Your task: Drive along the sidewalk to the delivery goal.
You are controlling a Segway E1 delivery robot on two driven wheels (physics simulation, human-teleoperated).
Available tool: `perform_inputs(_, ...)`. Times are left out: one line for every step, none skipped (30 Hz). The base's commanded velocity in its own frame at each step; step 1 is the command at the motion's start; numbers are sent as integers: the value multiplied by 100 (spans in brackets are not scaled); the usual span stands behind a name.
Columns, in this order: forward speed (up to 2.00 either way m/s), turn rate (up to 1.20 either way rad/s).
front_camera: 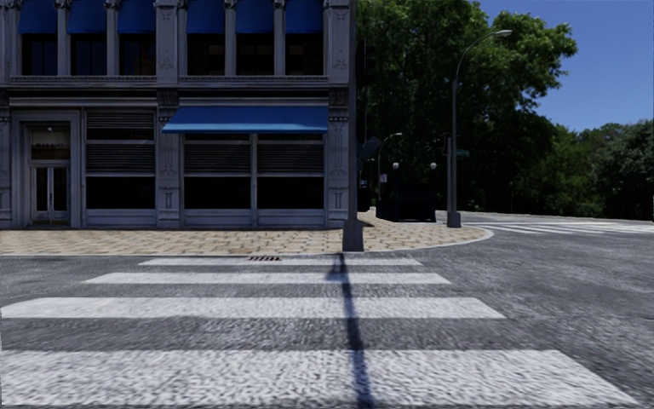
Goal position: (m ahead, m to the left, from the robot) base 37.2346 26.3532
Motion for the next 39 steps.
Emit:
perform_inputs(200, 0)
perform_inputs(200, 0)
perform_inputs(200, 0)
perform_inputs(200, 0)
perform_inputs(200, 0)
perform_inputs(200, 0)
perform_inputs(200, 0)
perform_inputs(200, 0)
perform_inputs(200, 0)
perform_inputs(200, 0)
perform_inputs(200, 0)
perform_inputs(200, 0)
perform_inputs(200, 0)
perform_inputs(200, 0)
perform_inputs(200, 0)
perform_inputs(200, 9)
perform_inputs(200, 34)
perform_inputs(200, 58)
perform_inputs(200, 75)
perform_inputs(200, 78)
perform_inputs(200, 66)
perform_inputs(200, 21)
perform_inputs(200, 6)
perform_inputs(200, 2)
perform_inputs(200, 2)
perform_inputs(200, 0)
perform_inputs(200, 0)
perform_inputs(200, 0)
perform_inputs(200, 0)
perform_inputs(200, 0)
perform_inputs(200, 0)
perform_inputs(200, 0)
perform_inputs(200, 0)
perform_inputs(200, 0)
perform_inputs(200, 0)
perform_inputs(200, 3)
perform_inputs(200, 24)
perform_inputs(200, 56)
perform_inputs(200, 65)
